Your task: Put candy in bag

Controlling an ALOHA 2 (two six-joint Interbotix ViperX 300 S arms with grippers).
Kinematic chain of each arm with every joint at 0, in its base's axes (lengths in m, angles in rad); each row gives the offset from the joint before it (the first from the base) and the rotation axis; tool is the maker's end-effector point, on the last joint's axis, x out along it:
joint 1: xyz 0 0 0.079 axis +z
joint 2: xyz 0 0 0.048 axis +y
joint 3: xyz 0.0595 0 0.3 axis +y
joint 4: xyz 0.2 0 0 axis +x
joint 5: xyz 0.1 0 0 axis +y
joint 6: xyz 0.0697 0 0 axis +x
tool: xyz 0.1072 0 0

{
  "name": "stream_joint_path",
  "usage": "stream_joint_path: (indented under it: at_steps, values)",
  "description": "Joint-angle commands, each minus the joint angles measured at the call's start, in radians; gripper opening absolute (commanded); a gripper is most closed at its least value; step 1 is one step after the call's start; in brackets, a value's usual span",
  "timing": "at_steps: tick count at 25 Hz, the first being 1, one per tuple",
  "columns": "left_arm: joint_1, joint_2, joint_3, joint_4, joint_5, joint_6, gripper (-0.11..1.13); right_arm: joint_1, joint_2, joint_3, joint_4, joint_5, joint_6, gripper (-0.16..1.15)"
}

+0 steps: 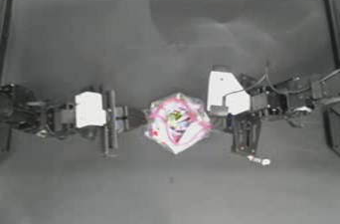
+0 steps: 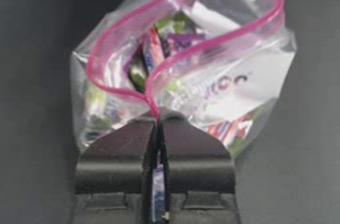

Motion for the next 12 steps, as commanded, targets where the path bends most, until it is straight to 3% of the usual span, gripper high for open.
stream_joint_path:
  at_steps: [1,7,12]
  values:
    - [0.003,-0.015,-0.02,0.0,0.014,0.003,0.34,0.0,-0.014,-0.005,-0.038,-0.005,0.02,0.25]
    - [0.006,-0.023,-0.009,-0.008,0.018,0.011,0.34,0.002,0.003,0.005,-0.149,-0.005,0.12,0.25]
    - [0.008,-0.037,-0.011,-0.037,0.018,0.072,0.34,0.023,0.009,0.002,-0.209,-0.006,0.179,0.26]
